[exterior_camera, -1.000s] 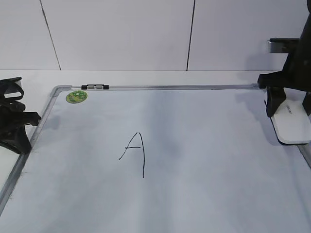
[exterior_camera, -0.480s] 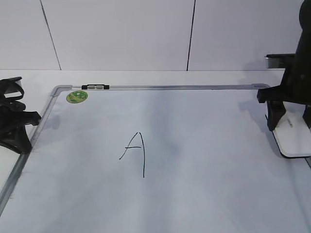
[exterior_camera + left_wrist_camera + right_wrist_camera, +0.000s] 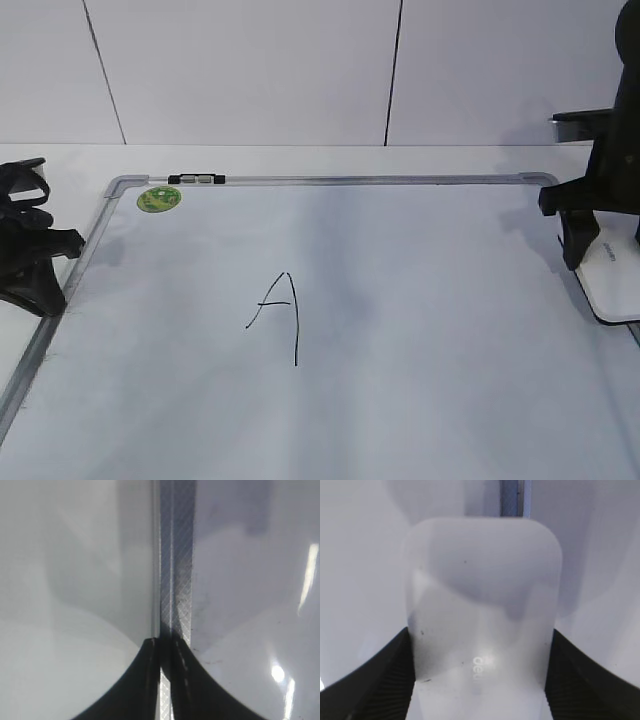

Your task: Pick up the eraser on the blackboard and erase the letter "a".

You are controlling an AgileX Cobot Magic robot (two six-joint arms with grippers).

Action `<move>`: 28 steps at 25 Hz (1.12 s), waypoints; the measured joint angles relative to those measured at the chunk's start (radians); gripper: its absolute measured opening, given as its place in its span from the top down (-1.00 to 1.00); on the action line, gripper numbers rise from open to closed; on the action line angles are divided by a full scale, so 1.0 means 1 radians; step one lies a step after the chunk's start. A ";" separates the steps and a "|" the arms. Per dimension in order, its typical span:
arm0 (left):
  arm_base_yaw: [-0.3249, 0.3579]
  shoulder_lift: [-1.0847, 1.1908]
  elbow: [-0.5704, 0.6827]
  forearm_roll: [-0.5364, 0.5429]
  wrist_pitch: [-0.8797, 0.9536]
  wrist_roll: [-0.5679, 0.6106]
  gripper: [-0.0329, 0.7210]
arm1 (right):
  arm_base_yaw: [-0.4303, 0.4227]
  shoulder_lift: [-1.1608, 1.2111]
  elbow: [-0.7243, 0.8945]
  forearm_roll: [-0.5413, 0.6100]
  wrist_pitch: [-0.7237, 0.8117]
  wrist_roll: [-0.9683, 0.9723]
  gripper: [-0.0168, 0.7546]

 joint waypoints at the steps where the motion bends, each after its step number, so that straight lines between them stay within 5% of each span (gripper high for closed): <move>1: 0.000 0.000 0.000 0.000 0.000 0.000 0.82 | 0.000 0.000 0.000 0.000 0.000 0.000 -0.41; 28: 0.000 0.000 0.000 -0.002 -0.002 0.002 0.82 | 0.000 0.060 0.000 0.066 -0.004 0.000 -0.41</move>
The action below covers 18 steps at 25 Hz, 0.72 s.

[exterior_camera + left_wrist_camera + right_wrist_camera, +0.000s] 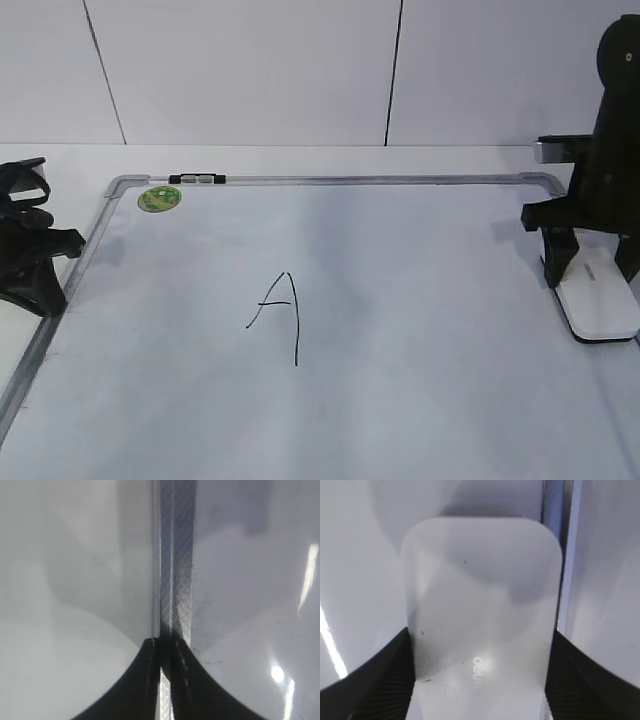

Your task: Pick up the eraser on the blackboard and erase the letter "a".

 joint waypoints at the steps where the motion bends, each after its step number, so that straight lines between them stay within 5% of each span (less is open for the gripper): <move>1: 0.000 0.000 0.000 0.000 0.000 0.000 0.82 | 0.000 0.001 0.000 0.000 0.000 0.000 -0.41; 18: 0.000 0.000 0.000 -0.001 -0.001 0.000 0.82 | 0.000 0.002 0.000 0.011 -0.004 -0.025 -0.52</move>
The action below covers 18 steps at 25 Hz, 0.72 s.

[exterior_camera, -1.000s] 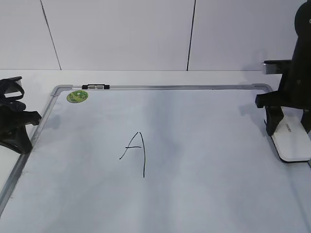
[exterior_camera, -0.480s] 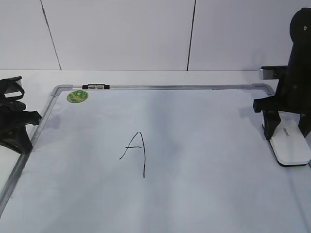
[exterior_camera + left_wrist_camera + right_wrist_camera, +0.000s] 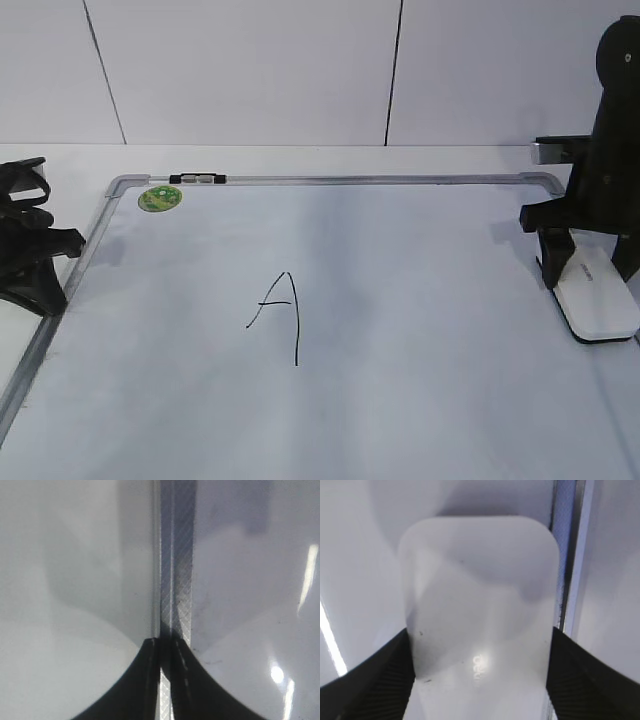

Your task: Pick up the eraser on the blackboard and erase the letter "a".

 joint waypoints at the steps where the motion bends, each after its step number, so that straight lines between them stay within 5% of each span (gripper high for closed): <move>1: 0.000 0.000 0.000 0.000 0.000 0.000 0.82 | 0.000 0.000 0.000 0.000 0.000 0.000 -0.55; 18: 0.000 0.000 0.000 -0.004 -0.005 0.000 0.82 | 0.000 0.000 0.000 0.000 0.000 -0.002 -0.63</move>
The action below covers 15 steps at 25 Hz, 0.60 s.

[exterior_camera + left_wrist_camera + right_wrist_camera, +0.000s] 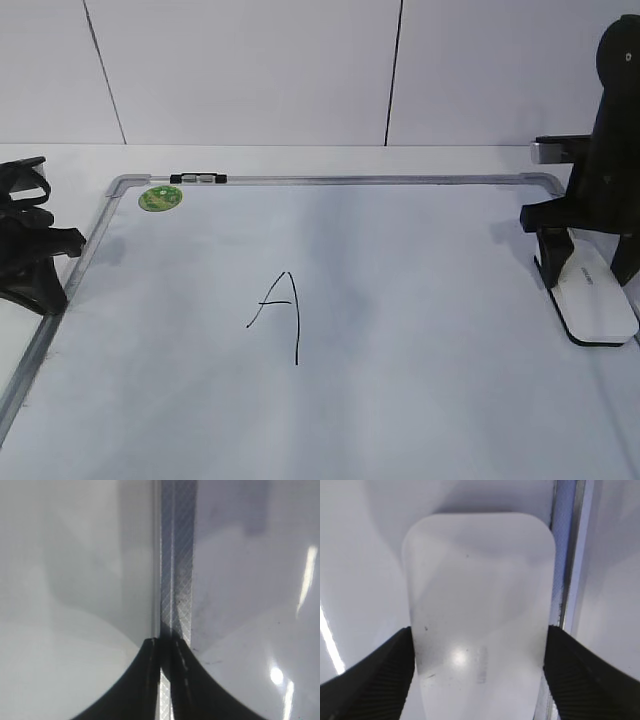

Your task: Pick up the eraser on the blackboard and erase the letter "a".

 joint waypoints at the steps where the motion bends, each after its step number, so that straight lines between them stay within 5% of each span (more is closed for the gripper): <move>1: 0.000 0.000 0.000 0.000 -0.002 0.000 0.82 | 0.000 0.000 0.000 0.000 0.000 0.000 -0.63; 15: 0.000 0.000 0.000 -0.001 -0.002 0.002 0.80 | 0.000 0.000 -0.010 0.000 0.000 -0.002 -0.63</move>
